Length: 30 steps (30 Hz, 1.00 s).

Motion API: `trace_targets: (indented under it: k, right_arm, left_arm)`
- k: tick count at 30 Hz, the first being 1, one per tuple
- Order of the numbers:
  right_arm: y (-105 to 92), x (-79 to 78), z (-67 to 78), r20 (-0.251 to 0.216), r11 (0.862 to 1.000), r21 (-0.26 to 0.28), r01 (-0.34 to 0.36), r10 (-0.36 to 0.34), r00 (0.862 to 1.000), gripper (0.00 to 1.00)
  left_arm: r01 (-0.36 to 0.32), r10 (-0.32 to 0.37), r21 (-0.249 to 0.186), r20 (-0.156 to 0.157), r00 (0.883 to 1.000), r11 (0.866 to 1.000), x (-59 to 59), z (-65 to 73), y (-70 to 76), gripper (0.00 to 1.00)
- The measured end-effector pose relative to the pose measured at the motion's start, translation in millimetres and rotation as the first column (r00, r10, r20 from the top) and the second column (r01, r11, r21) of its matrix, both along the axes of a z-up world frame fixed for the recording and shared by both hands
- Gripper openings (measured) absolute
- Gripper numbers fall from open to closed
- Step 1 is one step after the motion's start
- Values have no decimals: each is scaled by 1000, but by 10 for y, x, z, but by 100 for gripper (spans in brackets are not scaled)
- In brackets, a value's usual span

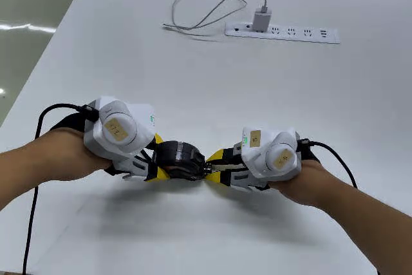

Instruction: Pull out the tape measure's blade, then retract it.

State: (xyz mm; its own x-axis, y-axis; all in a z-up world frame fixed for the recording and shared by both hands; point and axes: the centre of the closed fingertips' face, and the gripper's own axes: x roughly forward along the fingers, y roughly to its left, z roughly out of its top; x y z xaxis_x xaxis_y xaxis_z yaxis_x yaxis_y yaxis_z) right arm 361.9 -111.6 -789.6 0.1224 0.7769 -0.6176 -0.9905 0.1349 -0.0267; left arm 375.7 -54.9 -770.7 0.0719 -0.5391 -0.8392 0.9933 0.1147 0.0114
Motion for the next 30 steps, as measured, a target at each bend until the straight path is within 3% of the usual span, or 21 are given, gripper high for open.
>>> trace_targets:
  k: [11,30]
  right_arm:
    - [-8,-5,-4,-1,1000,-10,6,-6,1000,10]
    - [-109,-25,-4,-1,1000,-6,22,-22,1000,9]
  left_arm:
    - [13,-13,-4,8,1000,1000,-9,5,-3,25]
    - [14,-14,-17,-9,1000,1000,0,9,-9,25]
